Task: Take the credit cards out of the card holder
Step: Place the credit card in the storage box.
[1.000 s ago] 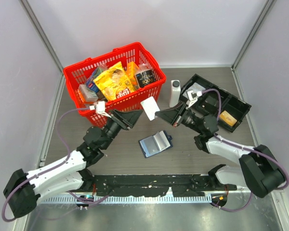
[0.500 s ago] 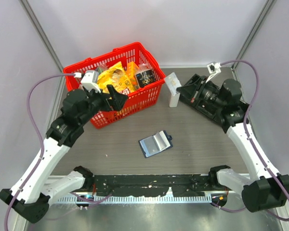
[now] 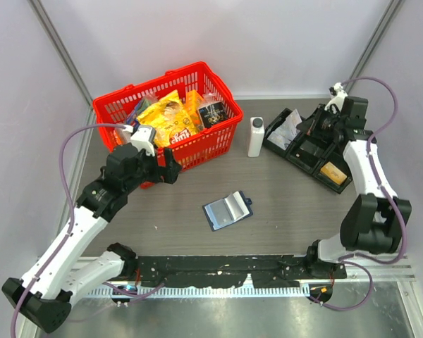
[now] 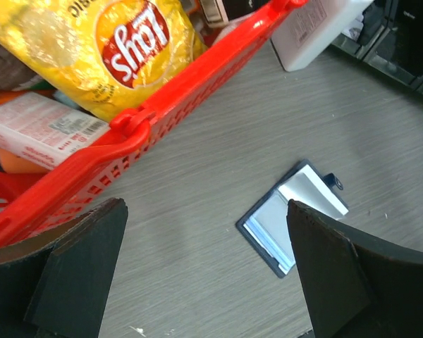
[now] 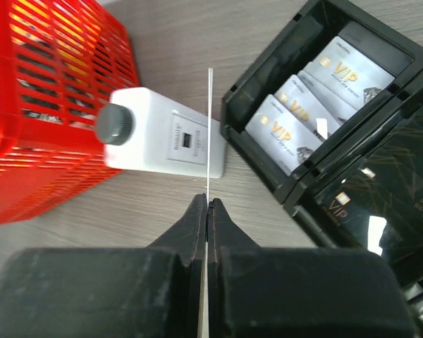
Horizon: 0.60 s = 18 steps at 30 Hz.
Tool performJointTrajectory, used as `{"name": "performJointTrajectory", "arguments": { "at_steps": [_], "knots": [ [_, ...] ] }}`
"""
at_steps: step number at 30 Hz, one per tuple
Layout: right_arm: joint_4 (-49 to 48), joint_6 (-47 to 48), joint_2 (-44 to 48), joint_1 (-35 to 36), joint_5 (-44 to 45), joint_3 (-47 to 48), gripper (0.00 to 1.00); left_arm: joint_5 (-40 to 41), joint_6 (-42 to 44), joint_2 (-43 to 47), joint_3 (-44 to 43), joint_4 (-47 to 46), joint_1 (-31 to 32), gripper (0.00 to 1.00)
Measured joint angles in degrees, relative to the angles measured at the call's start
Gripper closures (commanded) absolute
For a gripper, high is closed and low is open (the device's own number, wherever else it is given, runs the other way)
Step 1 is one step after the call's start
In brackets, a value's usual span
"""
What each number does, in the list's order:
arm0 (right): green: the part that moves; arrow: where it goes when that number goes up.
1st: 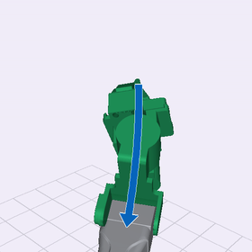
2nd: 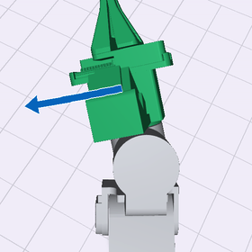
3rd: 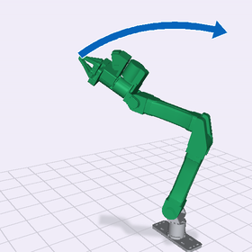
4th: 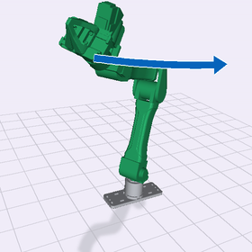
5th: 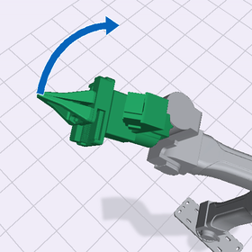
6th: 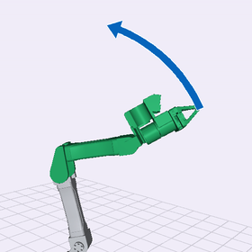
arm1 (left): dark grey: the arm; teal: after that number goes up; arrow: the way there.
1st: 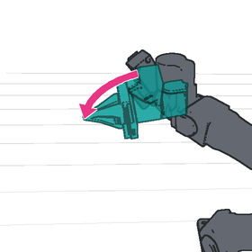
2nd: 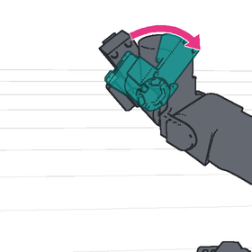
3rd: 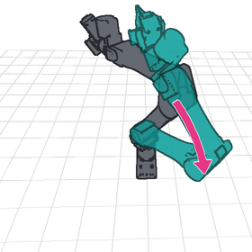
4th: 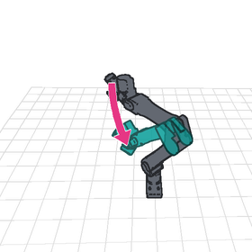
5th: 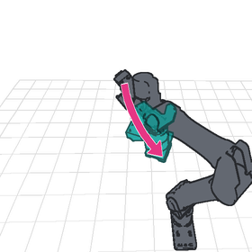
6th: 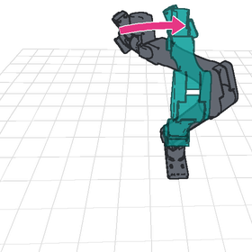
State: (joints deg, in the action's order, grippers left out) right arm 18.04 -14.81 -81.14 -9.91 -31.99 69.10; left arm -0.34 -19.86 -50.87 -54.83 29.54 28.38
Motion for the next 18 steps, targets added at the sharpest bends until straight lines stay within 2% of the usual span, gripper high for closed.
{"name": "performJointTrajectory", "arguments": {
  "at_steps": [8, 18],
  "knots": [
    [3.9, 12.5, -16.5, 0.1, -1.0, 8.2, 0.99, 5.2, 2.2, 2.1, 0.0, 0.0, 0.0, 0.00],
    [10.9, 28.6, -28.1, 0.2, -7.7, 16.8, 0.99, 5.9, 4.1, 0.6, 0.0, 0.0, 0.0, 0.00]
  ]
}}
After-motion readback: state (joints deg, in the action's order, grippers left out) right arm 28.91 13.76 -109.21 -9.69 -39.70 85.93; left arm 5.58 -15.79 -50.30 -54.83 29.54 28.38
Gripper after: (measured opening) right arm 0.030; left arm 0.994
